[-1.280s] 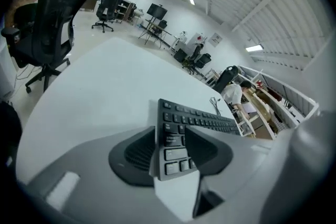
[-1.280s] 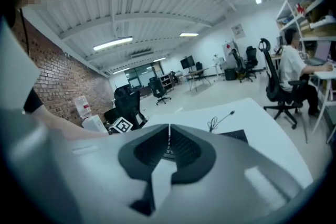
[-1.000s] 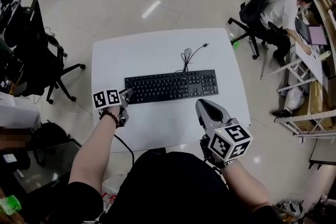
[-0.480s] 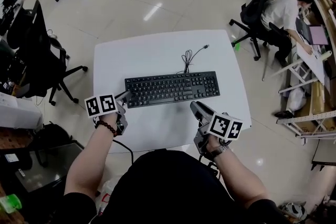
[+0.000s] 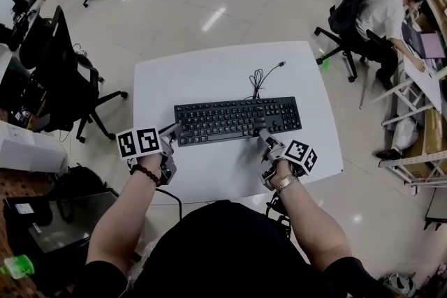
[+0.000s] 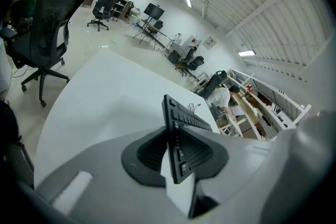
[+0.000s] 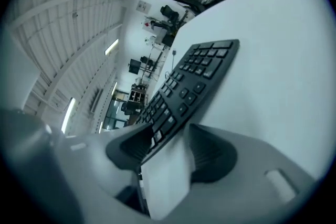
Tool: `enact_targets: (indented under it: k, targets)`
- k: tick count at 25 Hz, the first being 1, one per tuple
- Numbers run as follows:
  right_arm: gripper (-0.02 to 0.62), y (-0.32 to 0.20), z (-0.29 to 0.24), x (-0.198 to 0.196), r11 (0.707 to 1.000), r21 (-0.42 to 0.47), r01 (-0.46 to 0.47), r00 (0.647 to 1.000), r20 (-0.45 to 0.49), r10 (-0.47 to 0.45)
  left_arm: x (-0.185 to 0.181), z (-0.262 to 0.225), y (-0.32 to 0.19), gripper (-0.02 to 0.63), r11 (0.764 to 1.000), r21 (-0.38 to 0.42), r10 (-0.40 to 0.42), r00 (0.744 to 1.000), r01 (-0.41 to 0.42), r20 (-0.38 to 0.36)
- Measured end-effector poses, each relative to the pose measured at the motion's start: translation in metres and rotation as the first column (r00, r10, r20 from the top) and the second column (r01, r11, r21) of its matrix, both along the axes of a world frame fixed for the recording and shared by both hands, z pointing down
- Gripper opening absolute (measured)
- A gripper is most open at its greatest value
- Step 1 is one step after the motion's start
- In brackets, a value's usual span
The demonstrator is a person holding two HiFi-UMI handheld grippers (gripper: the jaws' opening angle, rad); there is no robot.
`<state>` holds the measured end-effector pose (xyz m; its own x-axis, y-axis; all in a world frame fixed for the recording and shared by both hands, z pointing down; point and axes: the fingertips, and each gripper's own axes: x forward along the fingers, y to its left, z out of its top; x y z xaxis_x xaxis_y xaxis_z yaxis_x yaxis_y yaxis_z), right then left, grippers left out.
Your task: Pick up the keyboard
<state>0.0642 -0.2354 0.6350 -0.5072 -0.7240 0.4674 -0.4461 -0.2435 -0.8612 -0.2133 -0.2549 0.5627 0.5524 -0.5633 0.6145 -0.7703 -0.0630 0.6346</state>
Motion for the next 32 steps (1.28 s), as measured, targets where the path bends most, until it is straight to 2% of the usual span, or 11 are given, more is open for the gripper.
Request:
enact_targets:
  k: [9,13,16,19,23,28,32]
  targets:
    - [0.219,-0.028,0.015,0.004,0.992,0.017,-0.122,0.988,0.099,0.119,0.003,-0.005,0.0,0.08,1.0,0.001,0.002,1.0,-0.002,0.008]
    - [0.215,-0.034,0.017,0.004,0.989,0.051,-0.139,0.981,0.147,0.13,0.004,-0.006,0.0,0.08,1.0,0.005,0.002,1.0,-0.003,0.008]
    - [0.183,-0.034,0.011,0.006,0.987,0.092,-0.133,0.981,0.152,0.118,0.006,-0.008,0.002,0.08,1.0,0.014,0.004,1.0,-0.004,0.006]
    - [0.147,-0.035,-0.005,0.008,0.981,0.155,-0.114,0.988,0.118,0.096,0.004,-0.008,0.001,0.087,1.0,0.022,-0.013,1.0,0.013,-0.027]
    - [0.144,-0.035,-0.035,0.01,0.969,0.237,-0.073,0.996,0.058,0.061,0.004,-0.011,0.004,0.089,0.998,0.066,-0.01,0.996,0.015,-0.084]
    - [0.144,-0.033,-0.091,0.011,0.935,0.356,0.001,0.998,-0.058,0.021,0.003,-0.026,0.002,0.088,0.987,0.159,-0.001,0.986,0.028,-0.168]
    - [0.143,-0.028,-0.138,0.008,0.896,0.44,0.061,0.989,-0.15,0.006,0.001,-0.04,-0.002,0.089,0.97,0.24,0.009,0.974,0.047,-0.227]
